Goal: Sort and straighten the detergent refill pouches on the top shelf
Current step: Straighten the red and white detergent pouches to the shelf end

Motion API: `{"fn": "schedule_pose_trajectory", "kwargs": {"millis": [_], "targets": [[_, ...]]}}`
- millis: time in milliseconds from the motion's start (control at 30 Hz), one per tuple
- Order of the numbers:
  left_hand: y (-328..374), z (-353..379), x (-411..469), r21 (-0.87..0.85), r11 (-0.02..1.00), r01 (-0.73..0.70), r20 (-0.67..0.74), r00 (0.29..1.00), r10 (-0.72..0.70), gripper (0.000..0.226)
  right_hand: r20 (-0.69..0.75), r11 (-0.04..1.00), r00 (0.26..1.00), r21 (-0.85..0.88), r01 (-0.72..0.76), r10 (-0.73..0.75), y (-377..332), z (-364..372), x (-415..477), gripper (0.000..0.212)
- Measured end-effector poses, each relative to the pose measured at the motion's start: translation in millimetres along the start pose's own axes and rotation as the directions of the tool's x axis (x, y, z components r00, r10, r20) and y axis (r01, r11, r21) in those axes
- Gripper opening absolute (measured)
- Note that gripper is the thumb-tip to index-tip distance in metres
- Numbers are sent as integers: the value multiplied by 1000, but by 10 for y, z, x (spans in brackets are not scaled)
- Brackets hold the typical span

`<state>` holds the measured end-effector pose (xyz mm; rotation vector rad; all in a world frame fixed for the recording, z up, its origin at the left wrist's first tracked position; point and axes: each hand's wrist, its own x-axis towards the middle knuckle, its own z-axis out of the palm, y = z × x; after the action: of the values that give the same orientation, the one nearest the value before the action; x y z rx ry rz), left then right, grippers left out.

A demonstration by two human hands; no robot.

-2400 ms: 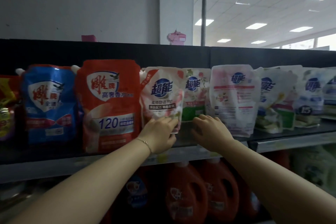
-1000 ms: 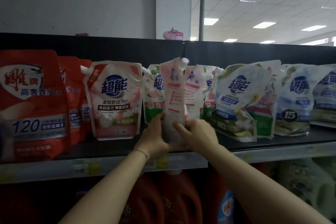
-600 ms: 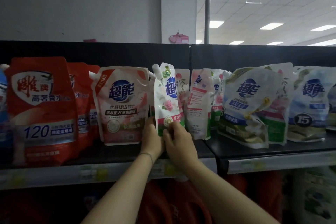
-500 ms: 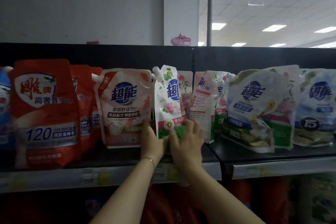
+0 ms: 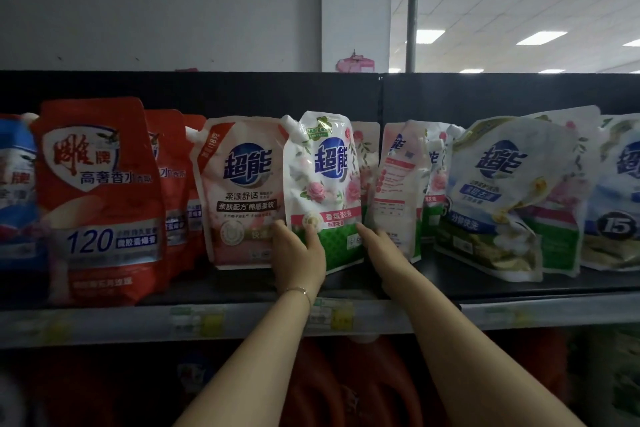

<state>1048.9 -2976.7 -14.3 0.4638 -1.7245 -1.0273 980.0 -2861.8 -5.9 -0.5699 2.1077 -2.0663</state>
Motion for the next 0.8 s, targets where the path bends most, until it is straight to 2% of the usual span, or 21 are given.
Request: {"fn": "schedule_pose_trajectory", "kwargs": {"millis": [33, 233, 333, 433, 500, 633, 733, 800], "targets": [[-3, 7, -2, 16, 1000, -5, -1, 1000, 5, 30, -3, 1000, 1000, -16, 22, -22, -23, 12, -51, 104], [3, 2, 6, 32, 998, 59, -22, 998, -58, 81, -71, 975, 977, -117, 191, -200, -63, -21, -313, 51], [-5, -16, 24, 18, 998, 61, -65, 996, -59, 93, -98, 974, 969, -47, 223, -227, -44, -13, -328, 39], [12, -39, 7, 66, 997, 28, -65, 998, -24, 89, -113, 985, 979, -61, 164, -170, -27, 12, -272, 46], [23, -47, -5, 107, 994, 2, -56, 998, 4, 85, -70, 993, 991, -33, 113, -115, -39, 8, -184, 57], [27, -59, -24, 148, 989, -29, -40, 999, 35, 81, 64, 995, 996, -75, 66, -62, 0, 7, -2, 96], [45, -105, -4, 151, 986, -64, 12, 998, 63, 78, 99, 993, 992, -78, 92, -84, -4, 29, 4, 97], [52, -173, 71, 158, 983, -93, 73, 994, 82, 77, 137, 995, 990, -83, 52, -41, -51, 53, -35, 110]]}}
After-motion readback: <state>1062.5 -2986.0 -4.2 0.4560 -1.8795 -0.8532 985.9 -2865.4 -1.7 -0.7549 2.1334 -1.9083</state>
